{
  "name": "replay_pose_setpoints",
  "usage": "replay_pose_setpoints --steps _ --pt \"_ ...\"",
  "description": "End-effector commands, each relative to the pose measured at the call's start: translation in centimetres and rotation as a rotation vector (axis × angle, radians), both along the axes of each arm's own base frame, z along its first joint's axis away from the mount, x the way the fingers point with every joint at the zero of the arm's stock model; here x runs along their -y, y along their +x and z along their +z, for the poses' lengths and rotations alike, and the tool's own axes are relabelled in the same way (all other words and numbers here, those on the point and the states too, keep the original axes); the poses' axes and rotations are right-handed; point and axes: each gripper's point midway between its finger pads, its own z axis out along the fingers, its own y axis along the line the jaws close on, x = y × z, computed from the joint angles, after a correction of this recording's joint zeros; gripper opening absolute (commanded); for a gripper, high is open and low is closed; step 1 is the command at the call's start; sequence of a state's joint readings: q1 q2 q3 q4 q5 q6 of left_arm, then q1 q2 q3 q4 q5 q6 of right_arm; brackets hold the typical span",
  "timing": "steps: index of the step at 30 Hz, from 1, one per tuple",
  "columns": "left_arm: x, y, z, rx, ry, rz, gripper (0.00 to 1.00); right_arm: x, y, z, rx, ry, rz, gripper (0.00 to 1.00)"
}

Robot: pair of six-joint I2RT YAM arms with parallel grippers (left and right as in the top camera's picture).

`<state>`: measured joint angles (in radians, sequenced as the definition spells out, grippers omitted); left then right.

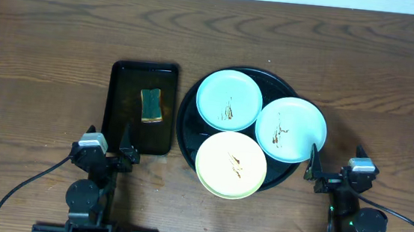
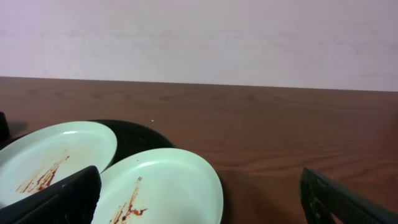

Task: Clean dirty plates on tray and stack at the side

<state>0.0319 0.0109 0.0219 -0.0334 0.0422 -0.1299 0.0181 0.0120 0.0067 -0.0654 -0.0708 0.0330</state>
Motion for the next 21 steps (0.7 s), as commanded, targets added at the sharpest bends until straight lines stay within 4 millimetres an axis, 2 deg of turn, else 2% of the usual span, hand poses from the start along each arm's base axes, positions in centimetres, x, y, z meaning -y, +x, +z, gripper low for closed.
replay_pose_setpoints --steps 1,13,17,21 --pt "-0.2 -0.1 -1.6 -0.049 0.009 0.011 0.86 -0.1 0.0 0.0 0.000 -0.007 0.005 0.99" --pt "-0.3 -0.1 -1.6 -0.048 0.009 0.012 0.86 0.1 0.0 0.2 0.009 -0.009 -0.006 0.99" --pt "-0.1 0.0 -0.6 -0.008 -0.007 0.006 0.86 0.1 0.0 0.3 0.013 -0.008 -0.006 0.99" --pt "-0.1 0.0 -0.8 -0.015 -0.014 0.007 0.86 0.4 0.0 0.2 0.007 0.032 -0.031 0.99"
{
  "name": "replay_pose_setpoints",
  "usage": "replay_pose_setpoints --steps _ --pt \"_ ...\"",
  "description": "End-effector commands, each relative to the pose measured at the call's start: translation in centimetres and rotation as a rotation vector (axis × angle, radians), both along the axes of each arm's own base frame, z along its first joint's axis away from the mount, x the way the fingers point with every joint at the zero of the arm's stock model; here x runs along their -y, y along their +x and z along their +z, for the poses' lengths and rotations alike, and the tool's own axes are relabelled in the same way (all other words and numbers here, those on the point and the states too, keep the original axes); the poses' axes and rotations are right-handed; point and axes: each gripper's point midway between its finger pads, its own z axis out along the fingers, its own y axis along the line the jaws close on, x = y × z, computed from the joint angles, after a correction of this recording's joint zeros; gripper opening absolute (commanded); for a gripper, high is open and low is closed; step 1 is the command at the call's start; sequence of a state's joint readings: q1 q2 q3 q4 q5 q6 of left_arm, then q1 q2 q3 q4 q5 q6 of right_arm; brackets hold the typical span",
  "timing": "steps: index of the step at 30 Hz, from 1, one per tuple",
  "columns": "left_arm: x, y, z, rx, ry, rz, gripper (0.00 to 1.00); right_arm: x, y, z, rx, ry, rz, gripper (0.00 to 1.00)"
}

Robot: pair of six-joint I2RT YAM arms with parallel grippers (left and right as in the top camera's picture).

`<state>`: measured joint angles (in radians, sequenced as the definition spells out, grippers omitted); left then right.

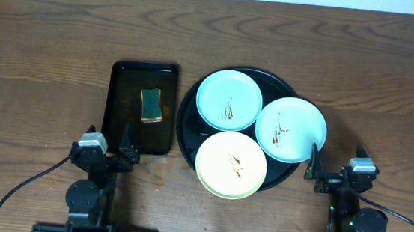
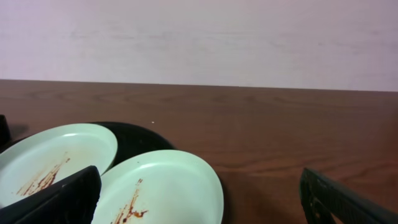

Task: Clean dirty plates on tray and stack at the side

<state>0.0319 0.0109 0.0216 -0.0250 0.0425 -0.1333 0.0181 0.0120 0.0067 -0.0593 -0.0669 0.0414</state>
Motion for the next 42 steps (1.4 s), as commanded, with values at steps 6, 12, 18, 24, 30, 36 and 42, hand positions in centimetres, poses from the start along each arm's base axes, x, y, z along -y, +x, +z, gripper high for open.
replay_pose_setpoints --steps 6,12,18,24,30,36,42 --pt "-0.1 -0.6 -0.7 -0.076 -0.023 0.009 0.86 0.7 -0.2 0.3 -0.021 0.022 -0.045 0.99" --pt "-0.1 -1.3 0.4 -0.138 -0.038 0.012 0.86 1.0 -0.4 0.8 -0.099 0.022 -0.066 0.99" --pt "-0.1 -1.1 1.7 -0.222 -0.051 0.015 0.86 1.0 0.5 1.4 -0.212 0.049 -0.072 0.99" --pt "-0.1 -0.6 3.7 -0.366 -0.055 0.017 0.86 0.0 2.0 1.5 -0.398 0.089 -0.034 0.99" --pt "1.3 0.5 4.9 -0.584 -0.092 -0.054 0.86 -0.6 3.3 0.1 -0.687 0.022 0.011 0.99" --pt "1.6 1.0 6.0 -0.818 -0.117 -0.064 0.86 -1.6 4.6 -0.2 -0.868 0.017 0.077 0.99" --pt "1.6 2.2 5.4 -0.893 -0.124 -0.062 0.86 -4.7 5.0 0.0 -0.886 0.111 0.245 0.99"
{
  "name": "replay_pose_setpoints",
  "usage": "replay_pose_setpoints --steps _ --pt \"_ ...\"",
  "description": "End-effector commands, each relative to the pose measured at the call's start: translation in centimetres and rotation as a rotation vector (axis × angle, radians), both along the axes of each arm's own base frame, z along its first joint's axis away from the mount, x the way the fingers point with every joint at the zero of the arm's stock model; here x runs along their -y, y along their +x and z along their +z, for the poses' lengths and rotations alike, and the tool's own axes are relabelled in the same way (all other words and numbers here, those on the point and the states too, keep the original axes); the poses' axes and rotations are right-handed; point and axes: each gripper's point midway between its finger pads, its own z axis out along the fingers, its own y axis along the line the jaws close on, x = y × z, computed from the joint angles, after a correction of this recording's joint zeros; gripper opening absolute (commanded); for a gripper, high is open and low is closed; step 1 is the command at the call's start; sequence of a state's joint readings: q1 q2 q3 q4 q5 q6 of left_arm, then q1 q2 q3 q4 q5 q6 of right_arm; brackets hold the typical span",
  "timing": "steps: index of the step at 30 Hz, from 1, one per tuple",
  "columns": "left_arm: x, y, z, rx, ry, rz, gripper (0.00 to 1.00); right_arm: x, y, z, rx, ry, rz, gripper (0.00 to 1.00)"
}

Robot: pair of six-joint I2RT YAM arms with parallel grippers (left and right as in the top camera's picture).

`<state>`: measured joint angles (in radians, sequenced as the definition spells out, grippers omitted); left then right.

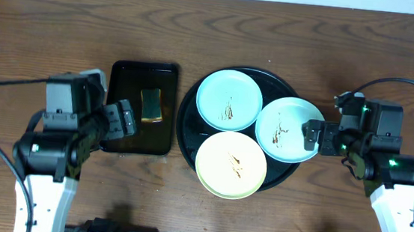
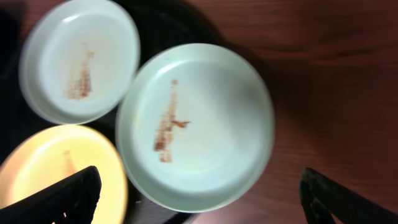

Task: Clean dirty plates on tray and stack at the side
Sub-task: 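Move the left gripper over the sponge on the black rectangular tray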

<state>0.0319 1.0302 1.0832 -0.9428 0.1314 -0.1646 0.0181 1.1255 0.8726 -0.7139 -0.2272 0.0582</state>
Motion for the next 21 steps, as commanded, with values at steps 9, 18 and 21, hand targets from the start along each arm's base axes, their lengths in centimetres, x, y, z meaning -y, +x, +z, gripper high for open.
replay_pose_setpoints --steps 9,18,21 --pt "0.6 5.4 0.4 0.097 -0.043 -0.008 0.86 4.7 1.1 0.2 0.004 -0.131 -0.303 0.99" --pt "0.9 10.3 -5.7 -0.008 -0.041 -0.018 0.78 4.9 1.1 0.1 -0.001 -0.126 -0.339 0.99" --pt "2.1 11.1 -8.7 -0.074 -0.041 -0.047 0.76 4.8 1.1 0.1 -0.002 -0.117 -0.333 0.99"
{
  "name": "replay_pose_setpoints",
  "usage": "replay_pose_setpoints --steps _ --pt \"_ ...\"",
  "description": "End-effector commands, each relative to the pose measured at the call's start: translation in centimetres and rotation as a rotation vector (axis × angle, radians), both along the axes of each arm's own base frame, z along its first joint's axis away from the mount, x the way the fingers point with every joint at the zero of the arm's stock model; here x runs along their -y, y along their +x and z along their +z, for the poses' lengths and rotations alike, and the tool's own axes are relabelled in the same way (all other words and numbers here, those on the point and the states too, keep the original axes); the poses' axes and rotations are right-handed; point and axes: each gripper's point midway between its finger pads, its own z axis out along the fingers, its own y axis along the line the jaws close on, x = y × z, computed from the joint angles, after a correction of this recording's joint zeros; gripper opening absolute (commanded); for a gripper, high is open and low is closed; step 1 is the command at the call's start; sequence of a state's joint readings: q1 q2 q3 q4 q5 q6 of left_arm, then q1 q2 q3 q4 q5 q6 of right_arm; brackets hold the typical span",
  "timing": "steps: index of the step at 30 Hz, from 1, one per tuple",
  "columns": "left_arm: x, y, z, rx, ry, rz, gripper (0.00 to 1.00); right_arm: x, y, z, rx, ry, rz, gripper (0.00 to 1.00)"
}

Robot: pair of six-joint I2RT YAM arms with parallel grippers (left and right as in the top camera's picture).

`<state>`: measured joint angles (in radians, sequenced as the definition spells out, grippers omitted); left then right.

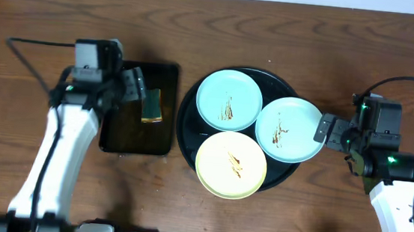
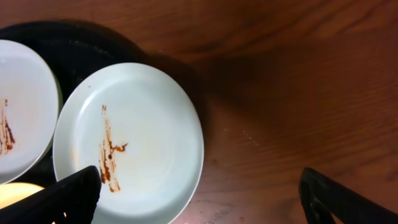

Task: Clean dirty plates on tray and stack at the side

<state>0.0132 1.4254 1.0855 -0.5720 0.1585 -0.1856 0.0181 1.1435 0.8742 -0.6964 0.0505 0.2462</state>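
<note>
Three stained plates lie on the round black tray (image 1: 188, 122): a light blue one (image 1: 229, 99), a pale one (image 1: 290, 129) and a yellow one (image 1: 230, 164). A green-yellow sponge (image 1: 151, 105) rests in the rectangular black tray (image 1: 119, 134). My left gripper (image 1: 131, 85) hangs over that tray's upper left, just left of the sponge, and looks open. My right gripper (image 1: 326, 132) is open at the pale plate's right rim. In the right wrist view the pale plate (image 2: 130, 143) lies under the left finger (image 2: 59, 199), and the gripper (image 2: 199, 205) holds nothing.
Brown wooden table (image 1: 311, 42) all round, with its far edge at the top of the overhead view. The round tray (image 2: 81, 43) takes the upper left of the right wrist view; bare wood (image 2: 298, 93) lies to the right of the plate.
My left gripper has gone from the rectangular tray's lower left to its upper left, beside the sponge. My right gripper has shifted a little to the right, off the pale plate's middle to its rim.
At the two oldest moments both arms sat folded at the table's front edge, grippers open, and nothing changed. Then both were lifted out beside the trays. Now the left one is by the sponge and the right one at the pale plate's rim. The plates have stayed put.
</note>
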Motion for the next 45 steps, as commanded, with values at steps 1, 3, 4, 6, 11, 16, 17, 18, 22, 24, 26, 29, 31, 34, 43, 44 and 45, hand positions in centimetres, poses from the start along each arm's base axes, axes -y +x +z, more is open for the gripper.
replay_pose_setpoints --steps 1,3,4,6,11,16,17,18,22,24,26,29,31,34,43,44,45 --pt "1.6 1.1 -3.0 -0.067 -0.004 -0.040 0.76 -0.1 0.4 0.6 0.013 0.006 -0.017 0.99" --pt "1.9 1.4 -4.4 -0.095 0.021 -0.046 0.76 -0.2 0.4 0.6 0.012 0.014 -0.012 0.99" --pt "1.8 1.5 -5.1 -0.109 0.047 -0.043 0.76 -0.3 0.4 0.6 0.012 0.017 -0.010 0.99" --pt "1.8 1.5 -6.6 -0.143 0.091 -0.040 0.76 -0.3 0.4 0.5 0.011 0.019 -0.008 0.99" --pt "2.6 1.1 -9.4 -0.215 0.128 -0.055 0.73 -0.3 0.4 0.5 0.010 0.019 -0.008 0.99" --pt "3.0 1.1 -10.8 -0.243 0.141 -0.063 0.72 -0.3 0.4 0.5 0.010 0.019 -0.008 0.99" --pt "3.0 1.1 -11.0 -0.245 0.141 -0.064 0.71 -0.3 0.4 0.5 0.010 0.019 -0.008 0.99" --pt "3.0 1.1 -11.1 -0.247 0.142 -0.064 0.71 -0.3 0.4 0.5 0.010 0.019 -0.008 0.99" --pt "3.0 1.1 -11.5 -0.258 0.136 -0.052 0.69 -0.4 0.4 0.5 0.009 0.020 -0.008 0.99" --pt "3.1 1.0 -11.7 -0.264 0.130 -0.040 0.68 -0.4 0.4 0.5 0.010 0.024 -0.005 0.99" --pt "3.1 1.0 -11.8 -0.265 0.129 -0.038 0.66 -0.5 0.4 0.5 0.010 0.026 -0.004 0.99" --pt "3.1 0.9 -11.8 -0.267 0.128 -0.035 0.64 -0.5 0.4 0.5 0.010 0.026 -0.004 0.99" --pt "3.1 0.8 -11.9 -0.271 0.124 -0.028 0.64 -0.5 0.4 0.5 0.010 0.026 -0.003 0.99" --pt "3.1 0.6 -12.1 -0.277 0.119 -0.015 0.63 -0.5 0.4 0.5 0.010 0.028 -0.002 0.99" --pt "3.0 0.2 -12.5 -0.290 0.119 -0.013 0.55 -0.6 0.4 0.5 0.010 0.031 0.001 0.99" --pt "3.0 0.2 -12.5 -0.290 0.119 -0.013 0.53 -0.6 0.4 0.5 0.010 0.032 0.001 0.99" --pt "3.0 0.2 -12.5 -0.290 0.119 -0.012 0.53 -0.6 0.4 0.5 0.010 0.032 0.001 0.99"
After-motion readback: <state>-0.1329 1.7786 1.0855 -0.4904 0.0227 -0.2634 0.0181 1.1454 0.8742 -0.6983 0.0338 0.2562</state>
